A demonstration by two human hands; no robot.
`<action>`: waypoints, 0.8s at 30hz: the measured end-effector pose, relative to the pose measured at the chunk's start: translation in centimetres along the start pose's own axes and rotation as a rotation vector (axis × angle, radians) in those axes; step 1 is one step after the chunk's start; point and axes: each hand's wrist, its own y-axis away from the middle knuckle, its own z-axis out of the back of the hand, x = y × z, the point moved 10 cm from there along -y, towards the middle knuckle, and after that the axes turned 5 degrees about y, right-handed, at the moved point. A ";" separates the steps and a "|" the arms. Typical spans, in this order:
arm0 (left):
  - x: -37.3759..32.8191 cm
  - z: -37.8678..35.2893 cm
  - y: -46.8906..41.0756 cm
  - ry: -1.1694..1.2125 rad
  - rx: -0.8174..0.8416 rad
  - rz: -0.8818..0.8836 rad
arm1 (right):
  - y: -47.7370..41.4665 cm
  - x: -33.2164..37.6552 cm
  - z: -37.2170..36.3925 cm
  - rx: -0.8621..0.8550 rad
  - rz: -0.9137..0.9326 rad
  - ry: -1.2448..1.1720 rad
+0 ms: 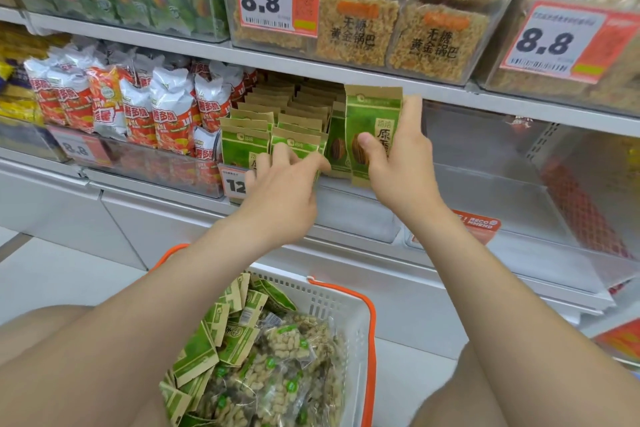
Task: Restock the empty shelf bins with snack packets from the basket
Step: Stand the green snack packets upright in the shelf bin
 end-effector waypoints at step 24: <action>0.7 -2.7 -1.6 -0.514 0.035 -0.015 | -4.1 -7.7 -6.4 0.050 -0.386 0.262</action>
